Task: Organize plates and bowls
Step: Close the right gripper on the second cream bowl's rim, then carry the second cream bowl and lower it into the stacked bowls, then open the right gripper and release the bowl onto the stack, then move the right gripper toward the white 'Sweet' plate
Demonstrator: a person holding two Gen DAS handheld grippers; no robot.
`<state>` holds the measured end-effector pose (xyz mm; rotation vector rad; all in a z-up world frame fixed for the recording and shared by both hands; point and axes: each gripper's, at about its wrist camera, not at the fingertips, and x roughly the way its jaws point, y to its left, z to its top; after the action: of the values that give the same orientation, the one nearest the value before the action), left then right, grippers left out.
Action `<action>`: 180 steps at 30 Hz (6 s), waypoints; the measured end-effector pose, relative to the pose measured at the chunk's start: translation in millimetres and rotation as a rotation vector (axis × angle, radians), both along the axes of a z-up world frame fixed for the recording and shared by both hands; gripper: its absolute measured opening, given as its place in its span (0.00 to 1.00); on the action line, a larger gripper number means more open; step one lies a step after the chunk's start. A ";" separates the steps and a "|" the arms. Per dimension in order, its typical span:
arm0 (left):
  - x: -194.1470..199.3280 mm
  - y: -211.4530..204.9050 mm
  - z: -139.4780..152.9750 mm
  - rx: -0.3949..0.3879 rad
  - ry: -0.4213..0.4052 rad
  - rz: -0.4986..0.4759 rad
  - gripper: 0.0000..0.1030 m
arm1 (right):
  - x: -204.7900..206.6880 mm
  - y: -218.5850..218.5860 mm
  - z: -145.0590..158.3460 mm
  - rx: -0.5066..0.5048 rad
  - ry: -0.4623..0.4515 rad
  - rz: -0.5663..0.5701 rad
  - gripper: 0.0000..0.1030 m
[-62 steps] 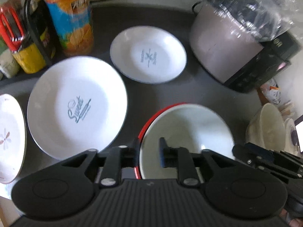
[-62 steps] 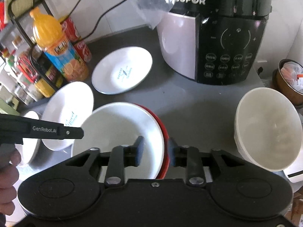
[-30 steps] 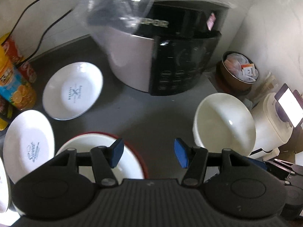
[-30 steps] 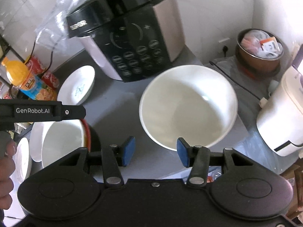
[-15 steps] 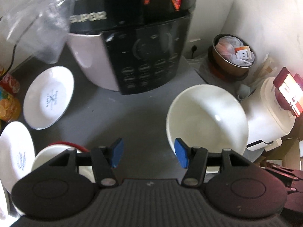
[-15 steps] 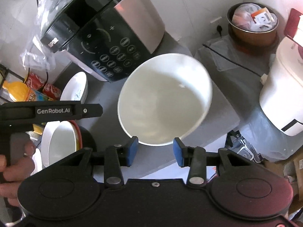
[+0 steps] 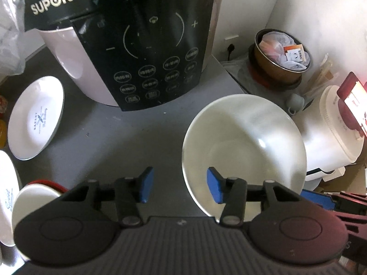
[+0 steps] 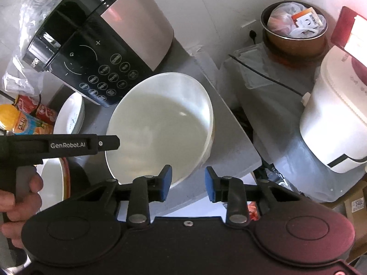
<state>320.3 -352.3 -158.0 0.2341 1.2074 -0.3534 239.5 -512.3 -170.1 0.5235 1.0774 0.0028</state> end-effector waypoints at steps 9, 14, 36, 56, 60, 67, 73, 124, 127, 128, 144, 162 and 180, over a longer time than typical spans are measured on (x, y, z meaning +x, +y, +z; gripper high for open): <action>19.8 3.3 -31.8 -0.009 0.058 0.049 0.28 | 22.4 -3.6 -18.1 -0.017 0.038 -0.004 0.30; 19.1 1.3 -32.9 -0.052 0.052 0.030 0.06 | 30.2 0.0 -25.5 -0.066 0.054 0.019 0.21; 3.8 75.8 36.6 -0.136 -0.051 0.072 0.05 | 23.1 61.0 33.2 -0.143 -0.041 0.120 0.19; -18.0 177.5 73.2 -0.225 -0.090 0.158 0.05 | 12.8 140.2 72.0 -0.183 -0.118 0.191 0.19; -19.7 194.9 76.5 -0.230 -0.093 0.175 0.05 | 14.2 158.0 77.4 -0.194 -0.124 0.213 0.19; -22.4 223.9 79.8 -0.224 -0.095 0.219 0.05 | 16.3 187.0 80.0 -0.196 -0.130 0.251 0.20; -25.2 245.7 75.0 -0.210 -0.081 0.254 0.05 | 19.6 210.7 78.4 -0.198 -0.126 0.280 0.20; -30.4 290.9 30.8 -0.184 0.041 0.425 0.09 | 21.4 239.9 60.2 -0.239 -0.049 0.541 0.29; -30.2 299.3 34.0 -0.205 0.043 0.463 0.09 | 23.6 236.8 63.0 -0.226 -0.064 0.568 0.29; -30.2 301.8 34.5 -0.223 0.052 0.481 0.09 | 25.4 236.5 62.4 -0.224 -0.065 0.582 0.29; -19.6 301.3 22.7 -0.231 0.063 0.560 0.10 | 52.8 233.5 61.0 -0.193 -0.083 0.667 0.29; -14.2 367.5 54.8 -0.333 0.048 0.560 0.46 | 62.0 305.2 84.3 -0.210 -0.182 0.607 0.43; -14.4 464.5 43.1 -0.269 -0.040 0.624 0.75 | 95.7 400.9 63.4 -0.186 -0.133 0.566 0.59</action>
<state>305.9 112.2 -114.9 -0.3646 1.1168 0.0379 335.2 -111.4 -106.7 0.0383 1.0518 0.4252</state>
